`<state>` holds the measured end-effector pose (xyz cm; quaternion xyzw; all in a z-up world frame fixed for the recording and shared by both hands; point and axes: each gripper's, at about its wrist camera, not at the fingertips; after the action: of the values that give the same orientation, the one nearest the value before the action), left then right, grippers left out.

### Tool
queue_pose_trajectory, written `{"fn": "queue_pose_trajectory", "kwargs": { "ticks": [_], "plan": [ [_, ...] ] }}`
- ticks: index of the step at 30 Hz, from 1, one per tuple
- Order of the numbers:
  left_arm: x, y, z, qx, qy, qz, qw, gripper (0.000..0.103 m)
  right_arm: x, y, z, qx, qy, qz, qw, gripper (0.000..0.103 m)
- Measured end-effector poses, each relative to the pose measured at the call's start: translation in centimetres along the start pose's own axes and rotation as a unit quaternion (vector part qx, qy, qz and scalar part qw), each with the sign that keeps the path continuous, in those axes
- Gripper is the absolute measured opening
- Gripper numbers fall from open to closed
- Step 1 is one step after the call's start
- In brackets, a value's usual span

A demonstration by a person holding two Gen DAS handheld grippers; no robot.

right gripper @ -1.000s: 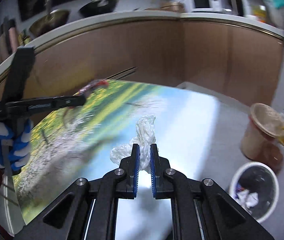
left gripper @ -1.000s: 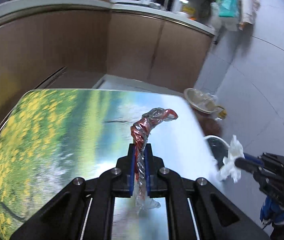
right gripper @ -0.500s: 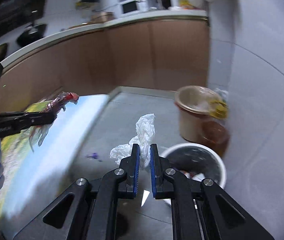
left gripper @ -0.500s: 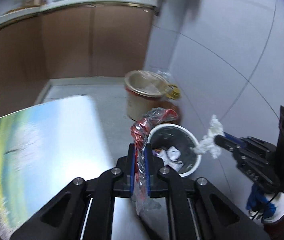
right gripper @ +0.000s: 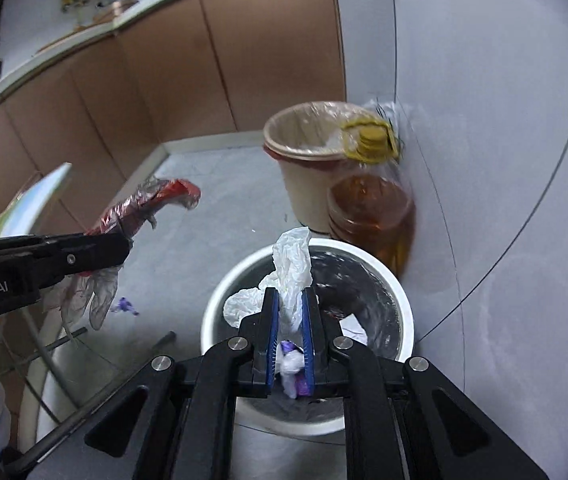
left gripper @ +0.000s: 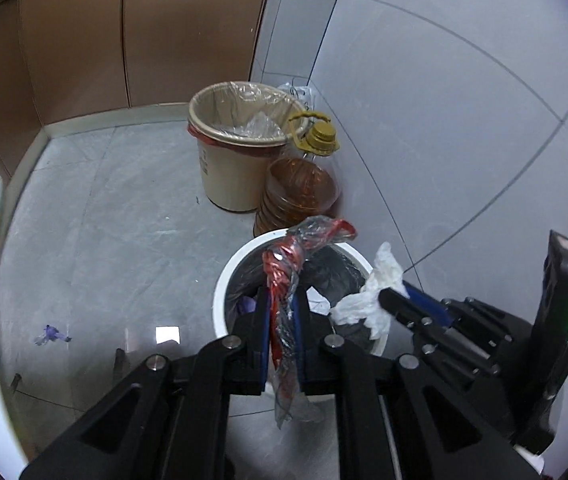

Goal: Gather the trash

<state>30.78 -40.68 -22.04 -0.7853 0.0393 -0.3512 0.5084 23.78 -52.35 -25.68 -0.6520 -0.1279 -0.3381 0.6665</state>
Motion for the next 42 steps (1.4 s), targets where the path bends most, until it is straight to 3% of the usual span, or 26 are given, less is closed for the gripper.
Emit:
{"fn": "queue_pose_trajectory", "kwargs": {
  "ticks": [4,5,8,17,29,42],
  "plan": [
    [0.7,2.4,0.0,-0.017,-0.012,0.013,0.9997,0.014,-0.1,2.5,-0.9,-0.007,0.002,0.014,1.000,0.014],
    [0.9,2.8,-0.1,-0.019,-0.014,0.014,0.9996,0.017,-0.2,3.1,-1.2,-0.010,0.003,0.017,1.000,0.022],
    [1.1,3.7,-0.1,-0.022,-0.020,0.012,0.9995,0.044,-0.4,3.8,-1.7,-0.018,0.010,0.020,1.000,0.048],
    [0.7,1.9,-0.5,-0.003,-0.014,-0.023,0.9996,0.046,-1.0,2.2,-1.9,-0.043,0.015,0.015,0.999,0.056],
    [-3.1,-9.1,-0.6,0.055,-0.002,-0.119,0.9914,0.048,-0.9,-5.5,2.1,-0.044,-0.003,-0.036,0.998,0.064],
    [-10.3,-22.8,2.6,0.118,-0.011,-0.208,0.9709,0.063,-3.0,-16.8,13.1,0.000,-0.075,-0.109,0.991,0.080]
  ]
}}
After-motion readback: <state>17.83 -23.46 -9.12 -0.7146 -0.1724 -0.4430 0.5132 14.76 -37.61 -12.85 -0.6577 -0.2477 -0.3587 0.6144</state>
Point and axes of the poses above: each gripper's, at about its wrist camera, not at the fingertips, and y roughly the way its jaws point, z to its left, x to its top, and after that the axes turned 2 degrees about -y, right-handed
